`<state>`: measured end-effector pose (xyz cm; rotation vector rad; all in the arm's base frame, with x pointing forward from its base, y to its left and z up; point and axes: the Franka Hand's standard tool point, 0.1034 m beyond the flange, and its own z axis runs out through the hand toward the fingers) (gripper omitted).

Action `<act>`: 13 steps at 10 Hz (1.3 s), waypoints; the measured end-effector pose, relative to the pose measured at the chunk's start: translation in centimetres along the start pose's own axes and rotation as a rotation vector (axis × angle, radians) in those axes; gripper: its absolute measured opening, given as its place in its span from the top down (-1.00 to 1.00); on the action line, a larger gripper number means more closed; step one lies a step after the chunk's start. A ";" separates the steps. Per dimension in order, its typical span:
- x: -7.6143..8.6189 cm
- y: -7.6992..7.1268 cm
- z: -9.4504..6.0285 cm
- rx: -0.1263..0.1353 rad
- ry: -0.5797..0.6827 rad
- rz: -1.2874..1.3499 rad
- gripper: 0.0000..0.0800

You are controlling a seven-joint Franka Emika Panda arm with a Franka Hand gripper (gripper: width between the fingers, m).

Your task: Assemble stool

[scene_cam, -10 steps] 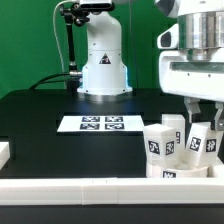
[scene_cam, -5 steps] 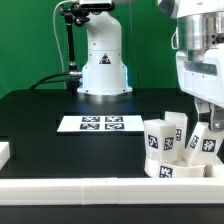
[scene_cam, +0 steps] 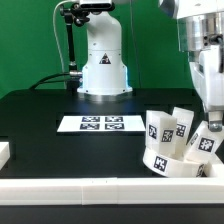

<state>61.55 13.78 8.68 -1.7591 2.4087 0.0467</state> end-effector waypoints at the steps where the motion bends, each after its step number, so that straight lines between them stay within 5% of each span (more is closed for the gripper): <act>1: -0.1 -0.1 0.0 0.019 -0.021 0.081 0.16; 6: -0.5 0.2 0.0 0.013 -0.063 0.139 0.16; 7: -0.5 0.2 0.1 0.013 -0.062 0.138 -0.30; 8: -0.5 0.2 0.1 0.013 -0.062 0.135 -0.52; 13: -3.7 0.3 -2.4 0.035 -0.101 0.110 -0.62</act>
Offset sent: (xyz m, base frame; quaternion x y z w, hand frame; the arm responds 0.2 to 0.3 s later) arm -0.0001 0.0012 0.0039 0.0105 -0.0101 0.0770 0.9969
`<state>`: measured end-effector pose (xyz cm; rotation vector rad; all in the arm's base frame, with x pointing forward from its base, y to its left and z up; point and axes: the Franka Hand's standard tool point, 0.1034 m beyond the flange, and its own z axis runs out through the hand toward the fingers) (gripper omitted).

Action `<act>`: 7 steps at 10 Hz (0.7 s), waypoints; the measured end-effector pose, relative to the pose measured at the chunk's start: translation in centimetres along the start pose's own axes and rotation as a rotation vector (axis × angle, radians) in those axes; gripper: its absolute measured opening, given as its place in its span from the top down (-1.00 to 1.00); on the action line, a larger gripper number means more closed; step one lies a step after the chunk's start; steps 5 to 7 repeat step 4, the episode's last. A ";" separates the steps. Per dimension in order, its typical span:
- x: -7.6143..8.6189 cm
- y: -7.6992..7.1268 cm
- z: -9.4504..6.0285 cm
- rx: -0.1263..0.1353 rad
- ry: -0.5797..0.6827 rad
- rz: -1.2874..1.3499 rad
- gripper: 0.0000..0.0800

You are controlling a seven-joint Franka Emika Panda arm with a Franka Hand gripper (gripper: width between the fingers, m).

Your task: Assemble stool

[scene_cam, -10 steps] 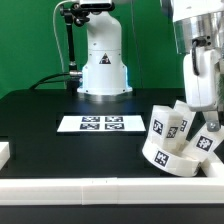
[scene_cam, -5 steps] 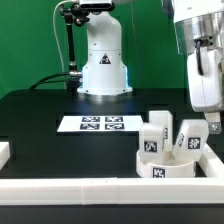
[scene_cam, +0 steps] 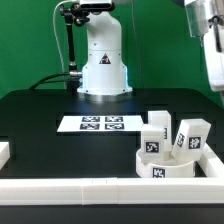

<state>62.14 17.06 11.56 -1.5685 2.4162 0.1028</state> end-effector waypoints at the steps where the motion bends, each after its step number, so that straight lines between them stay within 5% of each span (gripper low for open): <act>1: 0.0 0.1 0.1 -0.001 0.001 -0.017 -0.62; 7: 0.0 0.1 0.1 -0.001 0.002 -0.020 -0.62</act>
Offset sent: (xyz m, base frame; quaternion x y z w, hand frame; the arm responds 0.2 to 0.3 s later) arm 0.0000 0.0000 0.0000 0.0000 0.0000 0.0000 1.0000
